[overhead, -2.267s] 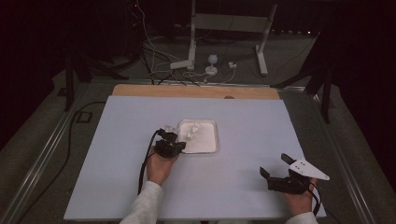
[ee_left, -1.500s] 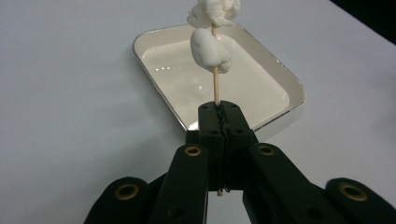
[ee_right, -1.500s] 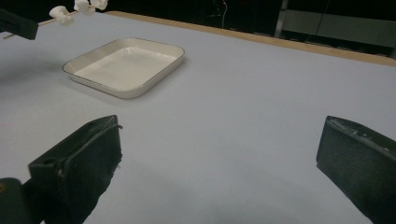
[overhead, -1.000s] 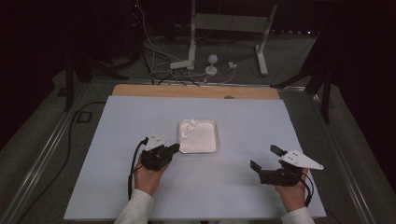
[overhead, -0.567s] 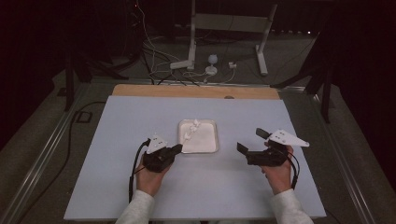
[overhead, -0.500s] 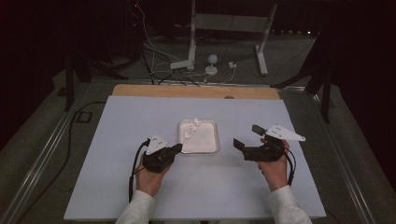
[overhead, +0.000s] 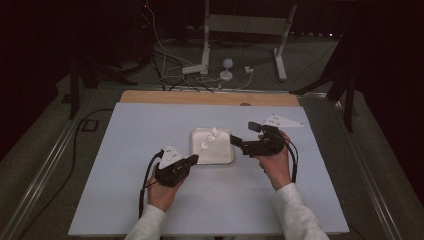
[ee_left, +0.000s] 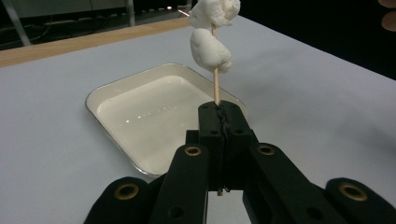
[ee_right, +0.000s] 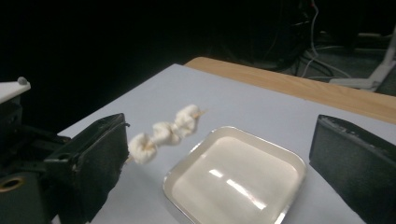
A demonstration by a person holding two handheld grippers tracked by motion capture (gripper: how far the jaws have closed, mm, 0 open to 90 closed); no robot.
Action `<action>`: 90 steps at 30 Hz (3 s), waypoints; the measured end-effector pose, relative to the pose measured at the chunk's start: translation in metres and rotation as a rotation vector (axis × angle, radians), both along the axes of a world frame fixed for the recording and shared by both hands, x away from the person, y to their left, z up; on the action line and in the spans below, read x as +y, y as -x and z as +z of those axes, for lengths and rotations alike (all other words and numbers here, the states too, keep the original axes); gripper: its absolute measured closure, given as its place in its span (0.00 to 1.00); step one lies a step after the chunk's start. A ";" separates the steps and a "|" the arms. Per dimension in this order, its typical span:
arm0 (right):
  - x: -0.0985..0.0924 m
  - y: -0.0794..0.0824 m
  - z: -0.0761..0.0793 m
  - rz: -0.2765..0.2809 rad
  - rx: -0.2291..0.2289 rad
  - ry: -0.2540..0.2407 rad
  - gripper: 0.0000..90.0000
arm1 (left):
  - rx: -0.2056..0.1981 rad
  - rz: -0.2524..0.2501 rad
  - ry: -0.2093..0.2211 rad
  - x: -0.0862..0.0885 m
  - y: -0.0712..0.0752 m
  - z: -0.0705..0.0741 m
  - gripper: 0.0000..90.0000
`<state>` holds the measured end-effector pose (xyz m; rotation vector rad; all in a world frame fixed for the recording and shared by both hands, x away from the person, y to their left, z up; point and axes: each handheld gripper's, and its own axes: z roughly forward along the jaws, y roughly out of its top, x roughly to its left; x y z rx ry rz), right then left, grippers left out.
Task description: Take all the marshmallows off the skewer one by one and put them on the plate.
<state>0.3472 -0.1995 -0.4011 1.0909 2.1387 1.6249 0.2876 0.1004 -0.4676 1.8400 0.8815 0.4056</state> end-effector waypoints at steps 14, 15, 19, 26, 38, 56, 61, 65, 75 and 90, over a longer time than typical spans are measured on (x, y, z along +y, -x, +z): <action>0.024 -0.026 -0.006 0.068 0.173 -0.093 0.49 | -0.033 -0.017 0.007 -0.002 0.003 0.002 1.00; 0.026 -0.028 -0.007 0.067 0.179 -0.098 0.52 | -0.036 -0.017 0.007 -0.003 0.003 0.002 1.00; 0.032 -0.033 -0.011 0.076 0.231 -0.112 0.56 | -0.045 -0.022 0.007 -0.003 0.003 0.002 1.00; 0.041 -0.036 -0.015 0.117 0.289 -0.132 0.74 | -0.065 -0.030 0.009 -0.003 0.005 0.002 1.00; 0.039 -0.032 -0.006 0.100 0.249 -0.139 0.87 | -0.097 -0.060 -0.018 -0.003 0.006 0.000 1.00; 0.010 -0.032 -0.001 -0.011 0.171 -0.090 0.87 | -0.052 -0.004 -0.008 0.008 0.003 -0.004 1.00; 0.020 -0.034 -0.014 -0.011 0.182 -0.030 0.87 | -0.042 0.009 0.014 0.011 0.001 -0.003 1.00; 0.035 -0.041 -0.031 -0.020 0.194 0.053 0.87 | -0.035 0.018 0.025 0.013 0.001 -0.003 1.00; 0.044 -0.055 -0.051 -0.075 0.240 0.128 0.45 | -0.016 0.035 0.025 0.015 -0.002 -0.006 1.00; 0.041 -0.036 -0.030 0.065 0.254 -0.018 0.23 | -0.009 0.045 0.022 0.016 -0.004 -0.007 1.00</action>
